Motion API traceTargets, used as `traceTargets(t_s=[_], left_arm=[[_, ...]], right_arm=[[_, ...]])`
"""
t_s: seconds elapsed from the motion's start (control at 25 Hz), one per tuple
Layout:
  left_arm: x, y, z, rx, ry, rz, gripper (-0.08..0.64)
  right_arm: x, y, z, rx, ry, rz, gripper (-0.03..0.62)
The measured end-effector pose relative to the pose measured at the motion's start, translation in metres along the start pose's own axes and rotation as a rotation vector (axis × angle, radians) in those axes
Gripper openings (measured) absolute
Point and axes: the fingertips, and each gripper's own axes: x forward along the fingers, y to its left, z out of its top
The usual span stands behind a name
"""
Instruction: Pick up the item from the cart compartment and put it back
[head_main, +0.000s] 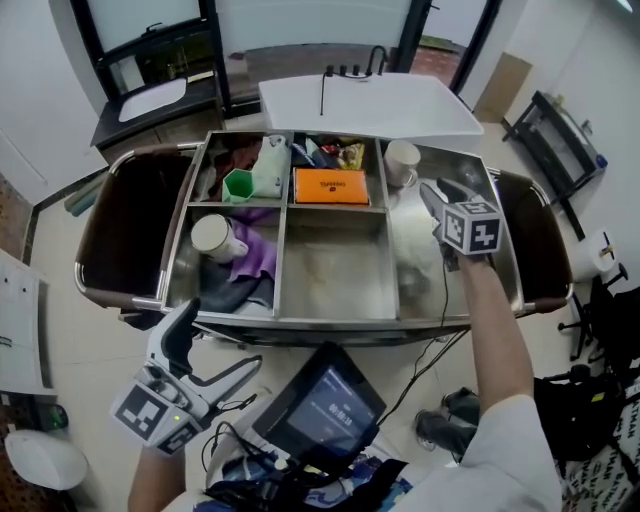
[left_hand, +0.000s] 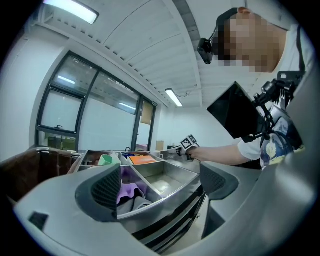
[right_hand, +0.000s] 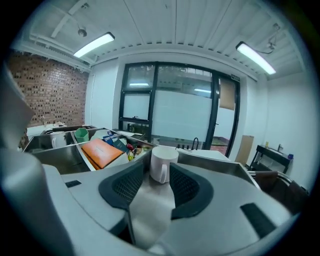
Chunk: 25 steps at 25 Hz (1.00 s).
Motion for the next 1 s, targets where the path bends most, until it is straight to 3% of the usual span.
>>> traceTargets(t_s=[0.36, 0.56, 0.68, 1.0], left_arm=[[-0.018, 0.005, -0.001, 0.008, 0.005, -0.083, 0.468], [-0.020, 0.005, 0.004, 0.024, 0.004, -0.135, 0.468], [-0.019, 0.001, 0.005, 0.030, 0.009, -0.179, 0.468], [-0.030, -0.004, 0.003, 0.029, -0.005, -0.242, 0.468]], right_arm=[[-0.140, 0.053, 0.021, 0.017, -0.192, -0.070, 0.193], [-0.221, 0.121, 0.025, -0.104, -0.276, -0.084, 0.193], [-0.259, 0.158, 0.021, -0.133, -0.304, -0.100, 0.193], [-0.326, 0.215, 0.002, -0.092, -0.310, -0.152, 0.193]])
